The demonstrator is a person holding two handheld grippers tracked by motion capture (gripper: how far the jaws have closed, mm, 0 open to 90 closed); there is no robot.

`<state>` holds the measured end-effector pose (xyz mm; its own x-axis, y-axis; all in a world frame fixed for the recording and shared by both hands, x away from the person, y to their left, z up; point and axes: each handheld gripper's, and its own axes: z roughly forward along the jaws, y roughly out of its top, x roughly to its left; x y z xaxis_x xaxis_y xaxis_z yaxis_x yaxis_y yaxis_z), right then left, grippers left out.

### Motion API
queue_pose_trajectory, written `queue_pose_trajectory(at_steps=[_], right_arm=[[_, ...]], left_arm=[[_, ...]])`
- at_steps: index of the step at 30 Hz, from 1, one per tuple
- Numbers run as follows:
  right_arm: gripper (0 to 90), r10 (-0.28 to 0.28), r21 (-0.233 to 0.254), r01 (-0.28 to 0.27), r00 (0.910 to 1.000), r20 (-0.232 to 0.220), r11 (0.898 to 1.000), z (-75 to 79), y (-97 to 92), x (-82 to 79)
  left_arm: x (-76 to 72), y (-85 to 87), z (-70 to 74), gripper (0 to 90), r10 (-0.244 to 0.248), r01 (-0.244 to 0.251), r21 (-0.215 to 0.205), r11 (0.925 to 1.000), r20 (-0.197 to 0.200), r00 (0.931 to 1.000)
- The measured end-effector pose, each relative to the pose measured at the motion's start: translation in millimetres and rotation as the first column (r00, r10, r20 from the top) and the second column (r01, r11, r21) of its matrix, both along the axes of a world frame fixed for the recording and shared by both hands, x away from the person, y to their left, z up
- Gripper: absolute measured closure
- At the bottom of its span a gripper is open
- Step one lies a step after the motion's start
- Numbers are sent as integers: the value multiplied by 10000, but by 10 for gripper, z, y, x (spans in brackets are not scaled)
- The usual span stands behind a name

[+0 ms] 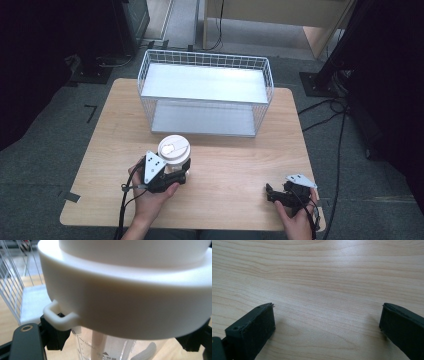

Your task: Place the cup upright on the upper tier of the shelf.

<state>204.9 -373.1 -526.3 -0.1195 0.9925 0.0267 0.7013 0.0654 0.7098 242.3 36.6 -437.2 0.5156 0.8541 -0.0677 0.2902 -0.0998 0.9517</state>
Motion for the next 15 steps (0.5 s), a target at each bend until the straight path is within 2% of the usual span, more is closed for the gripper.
queue_pose_trajectory(at_steps=[4, 8, 12, 15], right_arm=[[0, 267, -10, -267, 9996, -2, 9996, 0, -21, 0], [0, 326, 3, -326, 9995, -13, 9995, 0, -23, -8], [0, 332, 2, -332, 9994, -15, 9994, 0, -23, -9], [0, 349, 1, -349, 9994, -20, 9994, 1, -23, -11]], left_arm=[[109, -12, 63, 161, 211, -205, -304, 9993, 197, 9996], [181, -30, 105, 162, 417, -402, -264, 9988, 596, 9973], [246, -19, 201, 162, 572, -535, -412, 9977, 932, 9940], [270, -11, 260, 162, 636, -597, -394, 9974, 1072, 9922]])
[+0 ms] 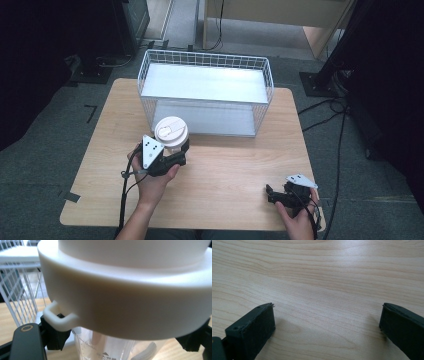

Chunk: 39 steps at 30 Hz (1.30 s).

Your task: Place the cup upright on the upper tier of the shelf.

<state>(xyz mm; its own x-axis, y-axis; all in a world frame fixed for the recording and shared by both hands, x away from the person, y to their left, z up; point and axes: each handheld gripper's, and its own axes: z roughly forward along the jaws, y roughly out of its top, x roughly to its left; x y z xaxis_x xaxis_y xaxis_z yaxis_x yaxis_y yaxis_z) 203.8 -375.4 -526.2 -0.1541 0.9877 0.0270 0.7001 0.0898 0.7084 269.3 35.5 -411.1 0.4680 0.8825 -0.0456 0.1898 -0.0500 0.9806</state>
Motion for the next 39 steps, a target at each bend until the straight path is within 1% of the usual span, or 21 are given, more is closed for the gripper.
queue_pose_trajectory(at_steps=[5, 10, 14, 17, 21, 28, 33, 37, 39], right_arm=[[0, -16, 18, 16, 10000, -18, 10000, 1, 2, -1], [0, -8, 0, 8, 10000, -7, 10000, 0, 1, 0], [0, -8, 14, 8, 10000, -9, 10000, 0, 1, -1], [0, -14, 12, 14, 10000, 1, 10000, 0, 1, 0], [0, -17, 21, 17, 10000, 20, 10000, -2, 2, 1], [0, 5, -8, -5, 10000, 29, 10000, -2, -1, 1], [0, 3, -5, -3, 10000, 30, 10000, -2, -1, 1], [0, 4, 0, -4, 10000, 26, 10000, -2, -1, 1], [0, 3, -4, -3, 10000, 29, 10000, -2, -1, 1]], left_arm=[[73, 35, 148, 162, 117, -112, -117, 9999, 381, 9992], [143, 50, 277, 162, 265, -249, -229, 9994, 737, 9969], [183, 45, 396, 162, 341, -327, -156, 9993, 987, 9945], [199, 29, 485, 162, 377, -358, -176, 9992, 1203, 9920], [238, -13, 580, 163, 391, -386, -63, 9992, 1451, 9886], [318, -85, 712, 162, 479, -448, -218, 9988, 1737, 9836], [356, -144, 820, 162, 435, -407, -180, 9990, 1933, 9802], [383, -205, 895, 163, 370, -323, -261, 9991, 2071, 9776], [404, -240, 932, 162, 375, -336, -216, 9992, 2123, 9765]])
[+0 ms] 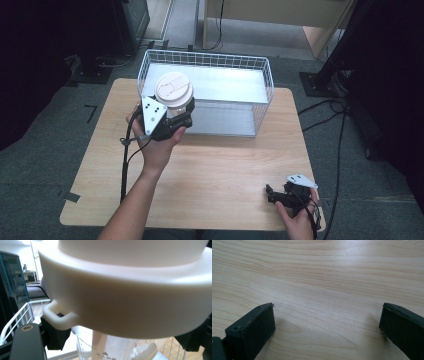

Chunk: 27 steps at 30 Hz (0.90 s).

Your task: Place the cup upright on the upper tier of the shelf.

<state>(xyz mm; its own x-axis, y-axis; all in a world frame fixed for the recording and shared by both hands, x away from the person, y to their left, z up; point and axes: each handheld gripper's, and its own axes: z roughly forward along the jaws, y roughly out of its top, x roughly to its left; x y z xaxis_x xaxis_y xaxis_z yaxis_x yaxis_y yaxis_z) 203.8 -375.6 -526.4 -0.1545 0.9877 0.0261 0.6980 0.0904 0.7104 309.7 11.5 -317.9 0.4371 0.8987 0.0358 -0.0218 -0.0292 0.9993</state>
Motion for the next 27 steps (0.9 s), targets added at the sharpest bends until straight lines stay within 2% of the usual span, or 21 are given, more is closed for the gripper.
queue_pose_trajectory(at_steps=[8, 14, 27], right_arm=[[0, -2, 7, 2, 10000, -6, 10000, 0, 1, 0], [0, 6, -5, -6, 10000, -9, 10000, 1, -1, 0], [0, -13, 21, 13, 10000, -17, 10000, 1, 2, -1]], left_arm=[[107, -77, 132, 163, 67, -68, 29, 10000, 209, 9998], [234, -93, 200, 163, 205, -208, 93, 9997, 225, 9995], [605, -107, 198, 163, 625, -627, 58, 9980, 307, 9976]])
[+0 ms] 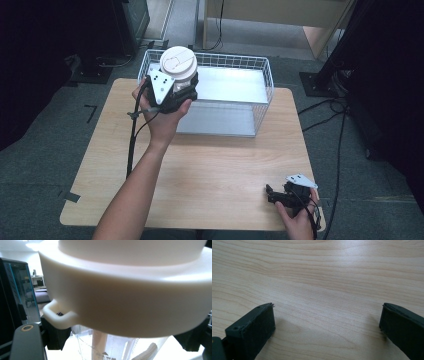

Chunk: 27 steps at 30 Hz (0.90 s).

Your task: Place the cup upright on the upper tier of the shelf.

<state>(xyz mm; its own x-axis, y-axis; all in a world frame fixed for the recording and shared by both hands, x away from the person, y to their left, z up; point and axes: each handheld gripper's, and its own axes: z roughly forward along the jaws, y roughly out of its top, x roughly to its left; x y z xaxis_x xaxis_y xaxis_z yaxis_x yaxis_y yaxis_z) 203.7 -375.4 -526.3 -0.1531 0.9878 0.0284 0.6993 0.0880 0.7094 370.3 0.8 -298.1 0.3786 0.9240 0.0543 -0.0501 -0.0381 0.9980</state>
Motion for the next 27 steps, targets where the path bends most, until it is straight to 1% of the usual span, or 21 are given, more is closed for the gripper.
queue_pose_trajectory(at_steps=[1, 4, 14, 16, 18, 19, 22, 25, 27], right_arm=[[0, 13, -10, -13, 10000, 5, 10000, 0, -1, 0], [0, 19, -23, -19, 10000, 19, 10000, -1, -2, 1], [0, 13, -8, -13, 10000, -11, 10000, 1, -1, 0], [0, 25, -33, -25, 10000, 14, 10000, 0, -4, 1], [0, 17, -30, -17, 10000, 19, 10000, 0, -3, 2], [0, 20, -29, -20, 10000, 14, 10000, 0, -3, 1], [0, 22, -32, -22, 10000, 20, 10000, 0, -3, 2], [0, 19, -26, -18, 10000, 16, 10000, 0, -3, 1], [0, 25, -33, -25, 10000, 20, 10000, 0, -4, 2]], left_arm=[[28, -1, 5, 163, 22, -22, -67, 10000, 15, 10000], [110, 1, 29, 163, 68, -70, -177, 9998, -116, 9999], [399, -24, 73, 163, 680, -673, 273, 9974, -283, 9973], [478, -28, 69, 163, 773, -761, 258, 9968, -456, 9960], [500, -33, 61, 163, 828, -813, 311, 9962, -530, 9952], [521, -36, 54, 163, 833, -811, 377, 9960, -620, 9946], [562, -47, 33, 163, 822, -803, 324, 9962, -592, 9949], [615, -51, 48, 163, 753, -728, 382, 9966, -712, 9946], [668, -48, 63, 162, 630, -598, 389, 9975, -872, 9942]])
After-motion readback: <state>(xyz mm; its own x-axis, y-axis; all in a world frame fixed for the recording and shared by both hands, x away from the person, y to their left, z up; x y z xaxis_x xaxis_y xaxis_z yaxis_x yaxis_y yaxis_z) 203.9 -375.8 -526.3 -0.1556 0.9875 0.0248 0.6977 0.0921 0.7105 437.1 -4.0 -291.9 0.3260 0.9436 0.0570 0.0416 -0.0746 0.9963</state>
